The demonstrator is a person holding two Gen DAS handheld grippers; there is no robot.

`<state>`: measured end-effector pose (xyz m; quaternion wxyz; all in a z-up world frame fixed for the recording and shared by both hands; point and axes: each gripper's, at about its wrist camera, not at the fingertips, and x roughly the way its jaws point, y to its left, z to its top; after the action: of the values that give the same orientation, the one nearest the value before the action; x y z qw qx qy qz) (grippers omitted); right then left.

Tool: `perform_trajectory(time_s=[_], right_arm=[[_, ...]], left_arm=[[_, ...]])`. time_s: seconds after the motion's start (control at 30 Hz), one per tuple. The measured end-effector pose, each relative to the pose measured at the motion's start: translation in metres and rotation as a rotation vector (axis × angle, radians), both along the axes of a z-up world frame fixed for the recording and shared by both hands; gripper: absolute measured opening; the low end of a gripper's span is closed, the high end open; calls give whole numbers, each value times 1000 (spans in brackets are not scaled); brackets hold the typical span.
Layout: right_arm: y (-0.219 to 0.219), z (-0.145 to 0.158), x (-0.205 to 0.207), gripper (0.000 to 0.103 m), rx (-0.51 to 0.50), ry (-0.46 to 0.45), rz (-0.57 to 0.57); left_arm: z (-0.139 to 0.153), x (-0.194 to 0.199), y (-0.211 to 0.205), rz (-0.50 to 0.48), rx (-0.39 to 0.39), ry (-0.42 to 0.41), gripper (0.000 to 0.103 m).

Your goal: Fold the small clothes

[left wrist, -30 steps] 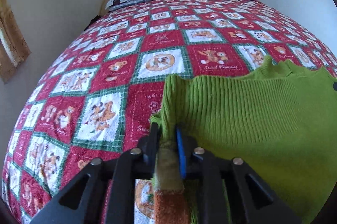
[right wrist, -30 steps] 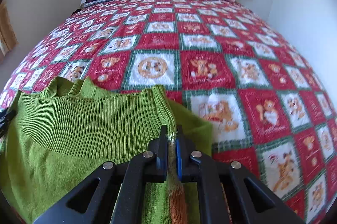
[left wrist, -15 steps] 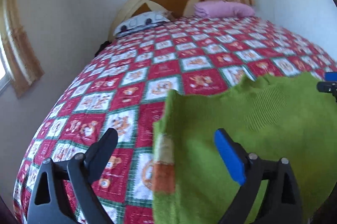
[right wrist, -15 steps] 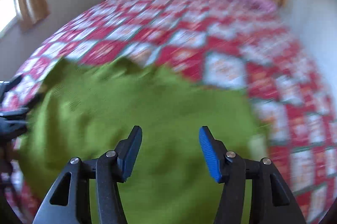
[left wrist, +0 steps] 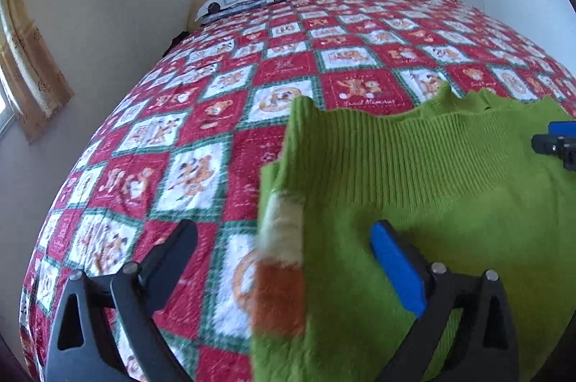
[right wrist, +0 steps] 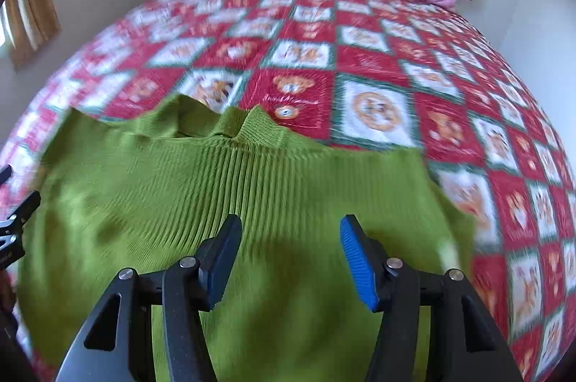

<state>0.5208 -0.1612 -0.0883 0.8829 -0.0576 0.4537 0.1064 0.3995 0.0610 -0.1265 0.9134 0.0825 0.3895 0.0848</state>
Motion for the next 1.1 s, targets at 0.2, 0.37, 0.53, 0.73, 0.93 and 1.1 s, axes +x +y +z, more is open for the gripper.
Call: perform_trajectory(time_s=[0.2,0.37,0.53,0.73,0.93,1.1], right_arm=[[-83,25,-85,59,117,-8,-40],[-122,12,-135,59,201,59,-85],[-119,-7,-144,54,236,106,-77],[-117,-4,-147,12,207,78,-72],[-123,3,-158,10,154,68,-67],[-123,-10,-154,12,128,94,-78]], left_arm=[[23,-83,26,-76,-71,-79,99],[6,-135,34,-152,-121,-42,99],[-9,-134,30,-157,-183,-10,92],[-19,-114,31,-214,-331,66,21],[-5,-128,32,-220,-321,52,7],[-17,-132,33,-227,-283,82,8]])
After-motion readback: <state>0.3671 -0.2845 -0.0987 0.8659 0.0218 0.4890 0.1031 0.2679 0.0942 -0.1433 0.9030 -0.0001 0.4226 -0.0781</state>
